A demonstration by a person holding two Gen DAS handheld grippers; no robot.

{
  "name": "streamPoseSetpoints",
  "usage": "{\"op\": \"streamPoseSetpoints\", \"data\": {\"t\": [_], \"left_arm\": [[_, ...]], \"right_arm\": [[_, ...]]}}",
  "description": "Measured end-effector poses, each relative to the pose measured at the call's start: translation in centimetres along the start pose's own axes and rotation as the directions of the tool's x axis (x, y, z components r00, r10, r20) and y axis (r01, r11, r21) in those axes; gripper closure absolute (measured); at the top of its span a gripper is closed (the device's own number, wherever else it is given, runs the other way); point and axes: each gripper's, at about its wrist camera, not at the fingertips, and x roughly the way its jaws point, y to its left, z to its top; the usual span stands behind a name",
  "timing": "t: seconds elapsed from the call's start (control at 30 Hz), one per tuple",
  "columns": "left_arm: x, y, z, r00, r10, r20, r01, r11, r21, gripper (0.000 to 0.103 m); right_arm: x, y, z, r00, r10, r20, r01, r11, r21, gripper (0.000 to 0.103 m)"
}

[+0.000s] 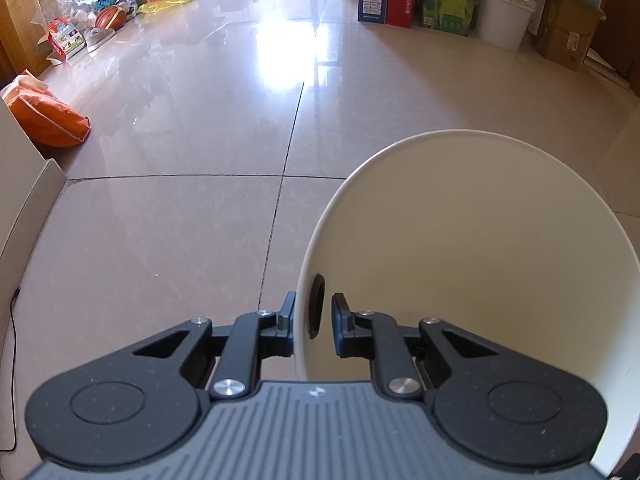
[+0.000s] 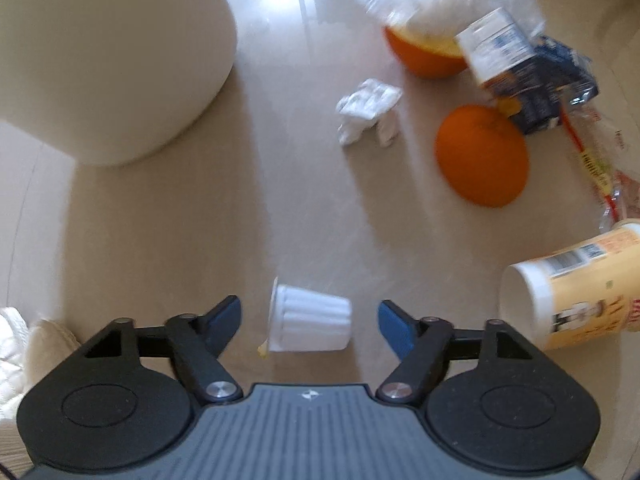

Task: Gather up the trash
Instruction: 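Grasp the small white paper cup with the right gripper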

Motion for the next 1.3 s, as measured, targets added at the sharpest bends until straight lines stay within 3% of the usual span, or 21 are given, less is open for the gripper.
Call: {"op": "streamPoseSetpoints", "data": {"t": [0.03,0.07,0.1,0.27,0.33,0.37,0.4,0.63,0.67,0.73,0.77,0.8,0.97,1.07,1.23,1.3], "left_arm": [[0.0,-0.1,0.0,1.0,0.001,0.0,-0.001,1.0,0.0,0.088],[0.0,-0.1,0.0,1.0,0.0,0.0,0.0,1.0,-0.002,0.088],[0.0,-0.1,0.0,1.0,0.0,0.0,0.0,1.0,-0.003,0.088],[0.1,0.0,0.0,1.0,0.0,-0.001,0.0,1.0,0.0,0.088],[0.1,-0.1,0.0,1.0,-0.001,-0.001,0.001,1.0,-0.003,0.088],[0.1,-0.1,0.0,1.0,-0.001,-0.001,0.001,1.0,-0.002,0.088],[0.1,-0.1,0.0,1.0,-0.001,-0.001,0.001,1.0,0.0,0.088],[0.1,-0.3,0.0,1.0,0.003,-0.003,-0.003,1.0,0.004,0.088],[0.1,-0.3,0.0,1.0,0.003,-0.004,-0.003,1.0,0.005,0.088],[0.1,-0.3,0.0,1.0,0.001,-0.003,-0.001,1.0,0.007,0.088],[0.1,-0.3,0.0,1.0,-0.001,-0.002,0.001,1.0,0.005,0.088],[0.1,-0.3,0.0,1.0,-0.002,-0.002,0.002,1.0,0.005,0.088],[0.1,0.0,0.1,1.0,-0.008,-0.002,0.008,1.0,0.002,0.088],[0.1,0.3,0.0,1.0,-0.014,-0.004,0.014,1.0,-0.006,0.088],[0.1,0.6,0.2,1.0,-0.016,-0.01,0.016,1.0,-0.015,0.088],[0.2,0.7,0.2,1.0,-0.016,-0.011,0.015,1.0,-0.014,0.088]], "right_arm": [[0.4,0.3,-0.1,1.0,-0.006,-0.011,0.006,1.0,-0.011,0.037],[0.7,0.5,-0.2,1.0,-0.017,-0.02,0.017,1.0,-0.021,0.051],[1.0,0.7,-0.2,0.999,-0.027,-0.032,0.026,0.999,-0.025,0.056],[0.7,0.6,-0.5,0.999,-0.036,-0.025,0.035,0.999,-0.023,0.058],[0.2,0.7,-0.3,0.999,-0.043,-0.03,0.042,0.999,-0.027,0.066],[-0.4,0.7,-0.1,0.999,-0.041,-0.033,0.04,0.999,-0.036,0.077],[-1.0,0.9,0.1,0.998,-0.041,-0.036,0.04,0.998,-0.047,0.077],[-6.6,1.4,1.8,0.999,-0.007,0.041,0.014,0.984,-0.176,0.077],[-6.9,1.4,1.8,0.999,-0.001,0.041,0.008,0.982,-0.189,0.073],[-7.3,1.3,1.6,0.998,-0.002,0.064,0.014,0.981,-0.194,0.037],[-7.1,1.2,1.7,0.997,-0.007,0.079,0.022,0.982,-0.188,0.014],[-6.8,1.0,1.4,0.996,0.006,0.093,0.011,0.983,-0.182,0.011],[-3.1,0.9,1.4,0.997,-0.051,0.06,0.06,0.985,-0.162,0.013],[-1.3,1.2,0.4,0.996,-0.082,0.02,0.085,0.975,-0.206,0.025],[0.0,1.9,-1.7,0.993,-0.121,0.006,0.118,0.956,-0.27,0.031],[0.3,2.2,-1.9,0.992,-0.13,0.009,0.127,0.951,-0.281,0.045]]}}
